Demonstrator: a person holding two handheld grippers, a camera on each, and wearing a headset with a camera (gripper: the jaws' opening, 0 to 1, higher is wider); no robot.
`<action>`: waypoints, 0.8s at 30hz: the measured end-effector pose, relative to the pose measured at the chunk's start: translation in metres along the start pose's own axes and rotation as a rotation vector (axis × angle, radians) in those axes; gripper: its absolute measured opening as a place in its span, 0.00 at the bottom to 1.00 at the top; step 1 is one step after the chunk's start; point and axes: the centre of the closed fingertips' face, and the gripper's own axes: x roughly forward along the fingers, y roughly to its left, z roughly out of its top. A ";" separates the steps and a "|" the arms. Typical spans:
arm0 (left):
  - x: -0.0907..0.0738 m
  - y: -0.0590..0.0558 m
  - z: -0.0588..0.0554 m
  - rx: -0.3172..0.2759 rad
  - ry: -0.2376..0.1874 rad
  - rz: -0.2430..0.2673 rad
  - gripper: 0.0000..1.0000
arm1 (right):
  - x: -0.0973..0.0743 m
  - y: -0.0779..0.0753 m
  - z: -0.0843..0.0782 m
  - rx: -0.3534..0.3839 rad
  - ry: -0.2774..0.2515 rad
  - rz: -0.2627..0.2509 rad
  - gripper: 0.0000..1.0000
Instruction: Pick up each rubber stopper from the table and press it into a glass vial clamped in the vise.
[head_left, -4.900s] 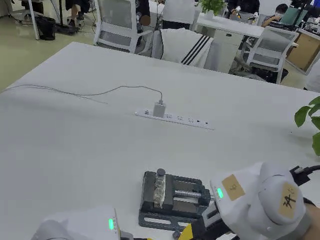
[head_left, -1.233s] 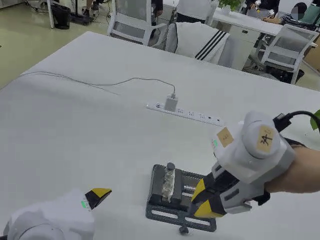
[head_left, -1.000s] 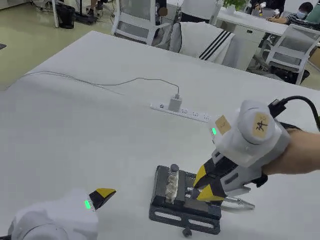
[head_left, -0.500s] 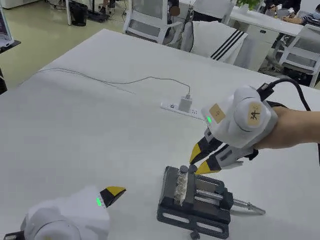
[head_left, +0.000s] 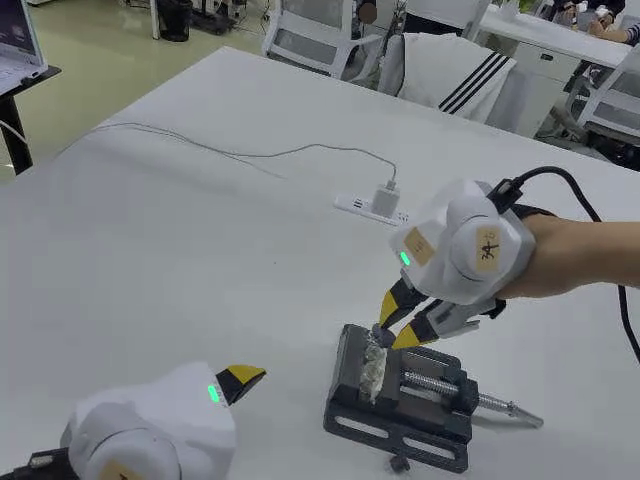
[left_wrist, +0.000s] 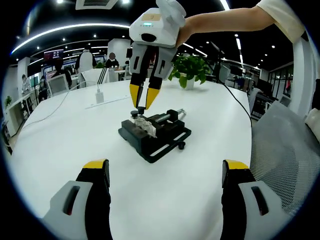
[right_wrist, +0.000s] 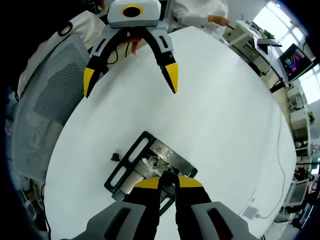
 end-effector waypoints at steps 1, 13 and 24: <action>0.000 0.000 0.000 0.000 -0.002 -0.001 0.92 | 0.001 0.001 0.000 -0.001 0.001 0.005 0.06; 0.001 0.000 0.001 -0.001 -0.004 -0.002 0.91 | 0.010 0.001 -0.004 0.008 0.023 0.020 0.06; 0.002 -0.001 -0.001 -0.005 0.001 -0.007 0.90 | 0.013 -0.001 -0.004 0.052 0.021 0.032 0.06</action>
